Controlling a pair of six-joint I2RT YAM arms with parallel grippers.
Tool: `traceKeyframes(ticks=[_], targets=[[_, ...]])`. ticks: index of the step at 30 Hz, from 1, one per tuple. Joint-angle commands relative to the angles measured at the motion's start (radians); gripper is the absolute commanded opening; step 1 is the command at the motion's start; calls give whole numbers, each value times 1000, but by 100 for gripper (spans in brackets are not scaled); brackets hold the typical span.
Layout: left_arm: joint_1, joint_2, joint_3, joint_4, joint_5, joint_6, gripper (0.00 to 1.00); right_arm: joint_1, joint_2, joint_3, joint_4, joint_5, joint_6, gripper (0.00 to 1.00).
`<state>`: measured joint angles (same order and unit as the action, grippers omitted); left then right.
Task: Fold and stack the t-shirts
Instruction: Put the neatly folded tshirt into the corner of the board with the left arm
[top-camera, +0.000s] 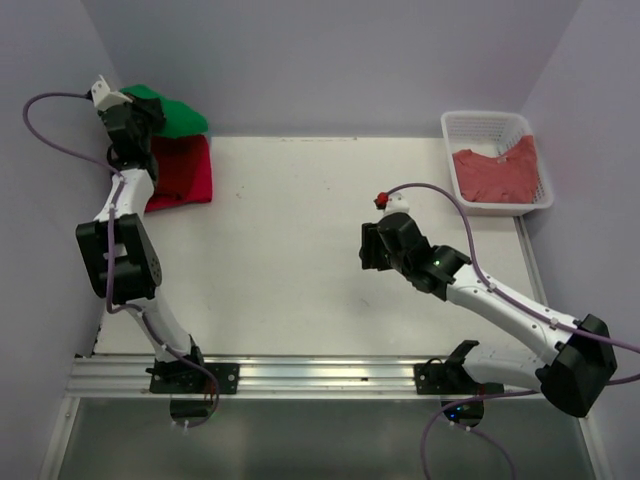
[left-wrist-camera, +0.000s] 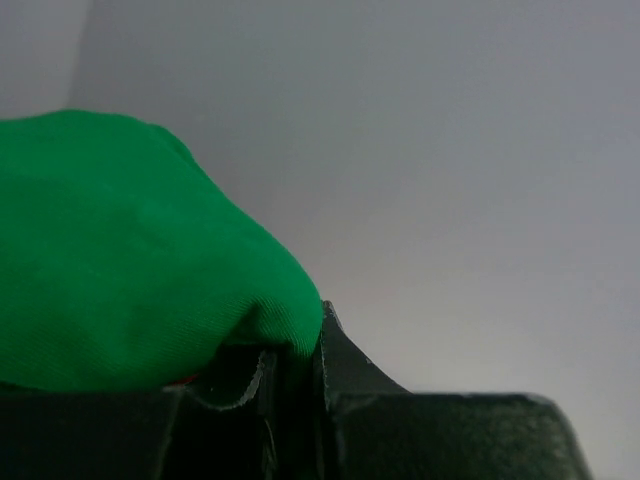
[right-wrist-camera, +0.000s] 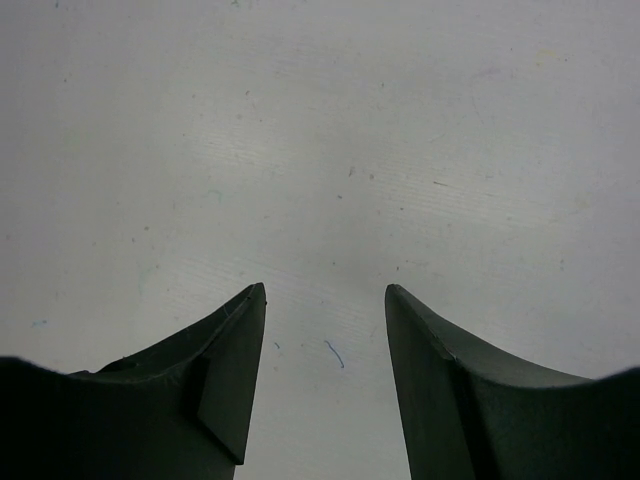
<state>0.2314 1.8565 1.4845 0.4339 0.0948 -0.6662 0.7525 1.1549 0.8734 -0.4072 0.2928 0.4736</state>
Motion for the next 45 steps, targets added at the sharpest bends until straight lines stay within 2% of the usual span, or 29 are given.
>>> traceKeyframes(ticks=[1, 3, 6, 12, 14, 24, 25, 26, 27, 28, 30, 31, 34, 37, 39, 40, 41, 42, 43, 44, 45], targets=[[9, 15, 22, -18, -72, 103, 0, -1, -27, -10, -13, -23, 14, 55], [14, 15, -118, 64, -90, 87, 0, -2, -20, -2, -8, -50, 16, 54], [26, 78, -217, 51, -84, 47, 0, -1, -9, 4, 1, -61, 11, 54], [86, 132, -441, 117, -62, -215, 0, -2, -9, 7, -10, -50, -1, 54], [98, 115, -498, 149, -73, -246, 0, -1, -11, -1, -8, -49, -1, 54], [105, 1, -517, 170, -78, -306, 0, -2, -3, -45, 21, -47, 11, 54], [105, -19, -524, 180, -78, -317, 4, -2, 2, -47, 24, -44, 11, 55], [105, -72, -549, 183, -86, -328, 17, -1, 6, -47, 27, -44, 11, 56], [105, -106, -562, 181, -90, -361, 34, -2, 18, -47, 30, -44, 10, 56], [103, -182, -576, 149, -130, -378, 66, -2, 25, -47, 33, -44, 8, 57], [94, -271, -615, 94, -200, -415, 94, -1, 45, -47, 42, -43, 5, 59], [76, -358, -627, 44, -226, -418, 100, -1, 52, -47, 47, -49, 7, 59], [19, -509, -670, -24, -323, -427, 100, -4, 74, -42, 68, -61, 8, 61], [-20, -536, -693, 41, -320, -408, 100, -4, 88, -34, 74, -79, 11, 61], [-17, -493, -666, 101, -237, -362, 99, -4, 88, -30, 73, -81, 13, 60], [-3, -423, -644, 141, -204, -343, 83, -4, 85, -30, 74, -84, 11, 56], [5, -381, -585, 138, -176, -336, 65, -2, 82, -31, 74, -86, 10, 40], [22, -335, -558, 150, -118, -325, 11, -4, 78, -33, 74, -89, 11, 30], [29, -230, -529, 173, -101, -320, 0, -2, 72, -34, 71, -87, 13, 19], [39, -173, -456, 161, -74, -329, 0, -4, 60, -39, 67, -86, 16, 0], [48, -113, -417, 169, -20, -325, 0, -2, 54, -39, 64, -90, 20, 0]])
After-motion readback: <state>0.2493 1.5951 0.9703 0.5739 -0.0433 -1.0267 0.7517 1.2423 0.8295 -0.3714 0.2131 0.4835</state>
